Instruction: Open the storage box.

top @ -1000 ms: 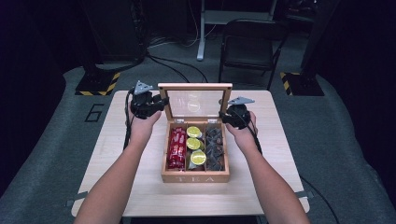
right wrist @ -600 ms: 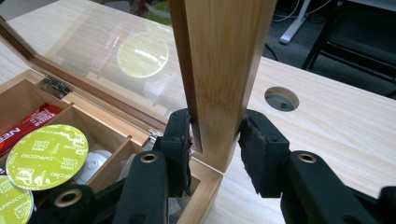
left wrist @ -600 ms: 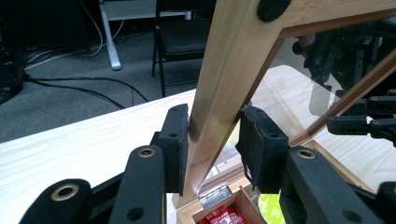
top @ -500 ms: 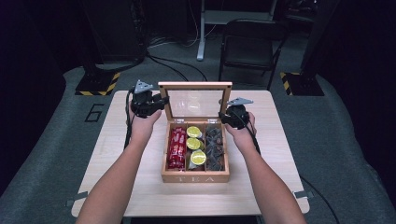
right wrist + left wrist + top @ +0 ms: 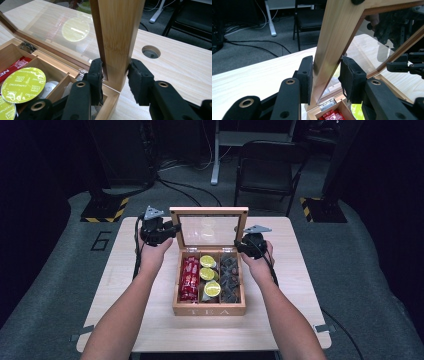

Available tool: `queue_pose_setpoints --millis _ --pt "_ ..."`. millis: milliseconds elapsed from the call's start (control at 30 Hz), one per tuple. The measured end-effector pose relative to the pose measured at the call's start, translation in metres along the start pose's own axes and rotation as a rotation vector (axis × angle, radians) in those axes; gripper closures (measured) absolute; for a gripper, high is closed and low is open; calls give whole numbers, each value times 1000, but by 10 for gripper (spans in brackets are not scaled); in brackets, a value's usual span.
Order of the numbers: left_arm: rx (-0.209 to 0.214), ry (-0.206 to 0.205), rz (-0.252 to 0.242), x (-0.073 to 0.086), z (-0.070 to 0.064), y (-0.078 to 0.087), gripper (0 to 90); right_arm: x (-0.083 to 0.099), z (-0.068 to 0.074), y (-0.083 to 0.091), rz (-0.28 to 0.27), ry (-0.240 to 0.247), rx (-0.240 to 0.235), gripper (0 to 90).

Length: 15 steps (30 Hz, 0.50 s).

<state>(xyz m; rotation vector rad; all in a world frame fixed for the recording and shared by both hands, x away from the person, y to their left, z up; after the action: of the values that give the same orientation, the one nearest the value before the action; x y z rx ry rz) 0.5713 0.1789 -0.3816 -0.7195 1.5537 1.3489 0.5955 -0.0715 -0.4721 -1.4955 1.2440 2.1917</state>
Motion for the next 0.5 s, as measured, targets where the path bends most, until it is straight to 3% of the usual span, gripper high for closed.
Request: queue_pose_setpoints --millis 500 --pt "15 27 14 12 8 1 550 -2 -3 -2 -1 -18 8 643"
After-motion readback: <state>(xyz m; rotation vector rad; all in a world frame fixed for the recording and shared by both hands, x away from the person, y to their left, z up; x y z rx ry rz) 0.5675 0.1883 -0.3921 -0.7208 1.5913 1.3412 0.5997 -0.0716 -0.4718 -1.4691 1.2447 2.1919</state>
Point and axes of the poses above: each handheld gripper's, and its own axes: y roughly backward along the jaws, x roughly out of its underside, z roughly to its left, the point moved 9 cm from there along -y, roughly forward along the jaws, and after that the axes turned 15 degrees about -x, right-handed, at the moved point
